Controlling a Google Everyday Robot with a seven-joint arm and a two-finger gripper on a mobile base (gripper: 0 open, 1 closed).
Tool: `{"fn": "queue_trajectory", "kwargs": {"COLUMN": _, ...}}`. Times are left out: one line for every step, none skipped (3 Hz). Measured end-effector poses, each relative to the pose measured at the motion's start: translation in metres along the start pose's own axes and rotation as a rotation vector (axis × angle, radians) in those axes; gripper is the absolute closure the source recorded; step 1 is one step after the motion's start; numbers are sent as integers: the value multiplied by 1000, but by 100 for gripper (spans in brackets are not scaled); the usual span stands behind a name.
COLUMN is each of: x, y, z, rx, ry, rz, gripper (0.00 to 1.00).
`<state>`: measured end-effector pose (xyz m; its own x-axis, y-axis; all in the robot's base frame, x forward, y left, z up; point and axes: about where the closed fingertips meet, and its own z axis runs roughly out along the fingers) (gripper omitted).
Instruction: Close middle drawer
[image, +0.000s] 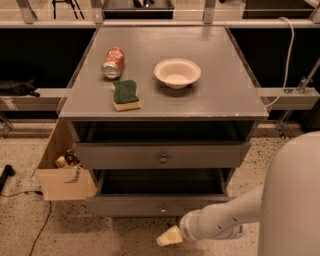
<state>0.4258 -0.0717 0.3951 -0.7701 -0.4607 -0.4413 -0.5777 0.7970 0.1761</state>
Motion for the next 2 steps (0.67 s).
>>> {"fn": "queue_trajectory", "kwargs": {"x": 0, "y": 0, "z": 0, "rx": 0, "ry": 0, "rz": 0, "gripper": 13}}
{"fn": "queue_trajectory", "kwargs": {"x": 0, "y": 0, "z": 0, "rx": 0, "ry": 0, "rz": 0, "gripper": 37}}
